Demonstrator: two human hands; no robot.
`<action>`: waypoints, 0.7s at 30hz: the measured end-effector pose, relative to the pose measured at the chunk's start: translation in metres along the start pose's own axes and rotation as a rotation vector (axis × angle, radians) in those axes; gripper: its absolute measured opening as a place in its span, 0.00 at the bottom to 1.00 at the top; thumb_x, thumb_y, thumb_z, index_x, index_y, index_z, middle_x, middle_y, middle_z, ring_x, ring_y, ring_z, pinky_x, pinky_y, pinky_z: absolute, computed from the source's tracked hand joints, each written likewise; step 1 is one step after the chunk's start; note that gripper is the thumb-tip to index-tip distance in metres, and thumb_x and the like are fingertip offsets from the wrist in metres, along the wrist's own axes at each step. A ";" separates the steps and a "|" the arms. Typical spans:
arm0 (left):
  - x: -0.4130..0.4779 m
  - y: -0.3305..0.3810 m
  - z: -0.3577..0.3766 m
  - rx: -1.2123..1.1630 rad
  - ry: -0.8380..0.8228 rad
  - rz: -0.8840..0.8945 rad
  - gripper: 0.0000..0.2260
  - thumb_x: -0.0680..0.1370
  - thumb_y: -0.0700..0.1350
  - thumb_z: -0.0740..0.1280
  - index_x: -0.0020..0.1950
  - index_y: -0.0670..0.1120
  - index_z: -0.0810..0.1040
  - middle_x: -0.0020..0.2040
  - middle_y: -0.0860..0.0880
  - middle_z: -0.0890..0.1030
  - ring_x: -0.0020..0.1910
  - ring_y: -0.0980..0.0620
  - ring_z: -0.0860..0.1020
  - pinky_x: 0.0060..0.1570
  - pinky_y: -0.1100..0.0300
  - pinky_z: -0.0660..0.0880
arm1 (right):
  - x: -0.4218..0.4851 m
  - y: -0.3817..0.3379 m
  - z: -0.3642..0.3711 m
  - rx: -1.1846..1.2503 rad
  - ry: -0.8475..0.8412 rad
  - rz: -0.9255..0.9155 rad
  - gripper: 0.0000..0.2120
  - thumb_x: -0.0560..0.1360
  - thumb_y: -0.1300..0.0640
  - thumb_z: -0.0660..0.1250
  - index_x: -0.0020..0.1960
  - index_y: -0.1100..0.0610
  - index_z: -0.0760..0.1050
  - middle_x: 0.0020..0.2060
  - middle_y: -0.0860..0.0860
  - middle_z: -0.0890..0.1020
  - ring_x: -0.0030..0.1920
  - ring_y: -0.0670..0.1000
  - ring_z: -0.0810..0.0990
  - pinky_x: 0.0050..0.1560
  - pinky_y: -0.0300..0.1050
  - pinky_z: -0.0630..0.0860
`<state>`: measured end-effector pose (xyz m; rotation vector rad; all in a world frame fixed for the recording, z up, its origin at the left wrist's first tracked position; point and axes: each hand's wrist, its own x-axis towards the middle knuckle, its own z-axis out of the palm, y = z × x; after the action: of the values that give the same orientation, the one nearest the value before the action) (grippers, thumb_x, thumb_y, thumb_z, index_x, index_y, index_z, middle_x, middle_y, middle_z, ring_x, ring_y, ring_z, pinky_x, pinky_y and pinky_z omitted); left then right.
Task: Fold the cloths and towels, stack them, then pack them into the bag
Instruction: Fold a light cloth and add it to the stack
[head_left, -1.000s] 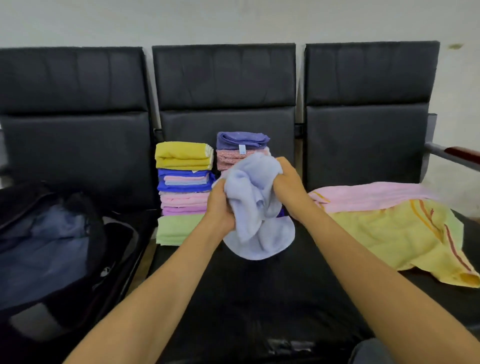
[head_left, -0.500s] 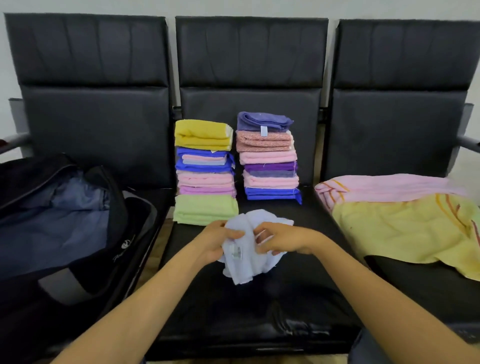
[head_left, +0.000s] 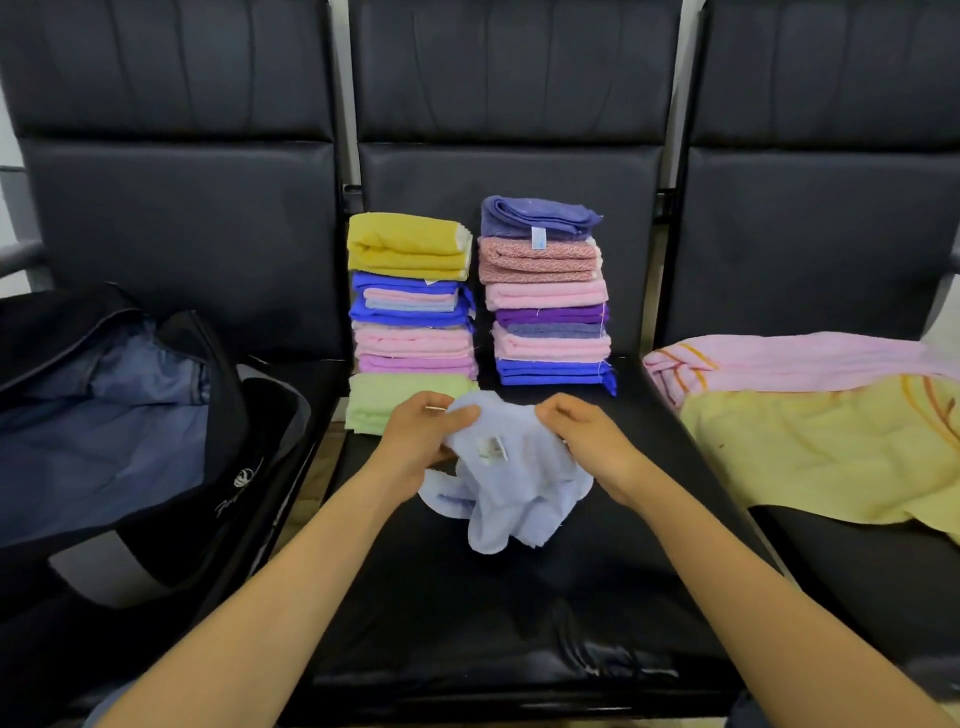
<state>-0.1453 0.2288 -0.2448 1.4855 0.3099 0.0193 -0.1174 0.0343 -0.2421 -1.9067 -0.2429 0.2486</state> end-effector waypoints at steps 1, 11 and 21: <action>0.000 0.001 0.001 -0.040 0.019 0.003 0.10 0.75 0.41 0.71 0.52 0.41 0.73 0.45 0.45 0.79 0.42 0.49 0.79 0.43 0.56 0.79 | 0.000 0.000 -0.001 -0.029 0.032 -0.003 0.12 0.81 0.52 0.58 0.50 0.58 0.76 0.48 0.54 0.79 0.49 0.51 0.75 0.50 0.42 0.71; -0.020 0.005 0.007 0.272 -0.262 0.236 0.19 0.69 0.39 0.76 0.58 0.52 0.80 0.55 0.51 0.80 0.53 0.54 0.79 0.53 0.61 0.78 | -0.014 -0.014 -0.015 0.739 -0.135 0.185 0.17 0.80 0.54 0.60 0.59 0.66 0.76 0.53 0.62 0.81 0.54 0.58 0.79 0.62 0.56 0.72; -0.021 -0.001 0.021 0.347 -0.034 0.357 0.14 0.78 0.49 0.66 0.35 0.46 0.70 0.29 0.54 0.69 0.33 0.54 0.67 0.37 0.60 0.63 | -0.014 -0.005 -0.016 -0.147 0.056 -0.144 0.11 0.74 0.53 0.70 0.52 0.57 0.74 0.48 0.50 0.78 0.47 0.45 0.77 0.48 0.36 0.74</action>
<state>-0.1611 0.2037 -0.2403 1.8690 0.0149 0.2353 -0.1259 0.0174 -0.2311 -2.0272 -0.3677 0.0821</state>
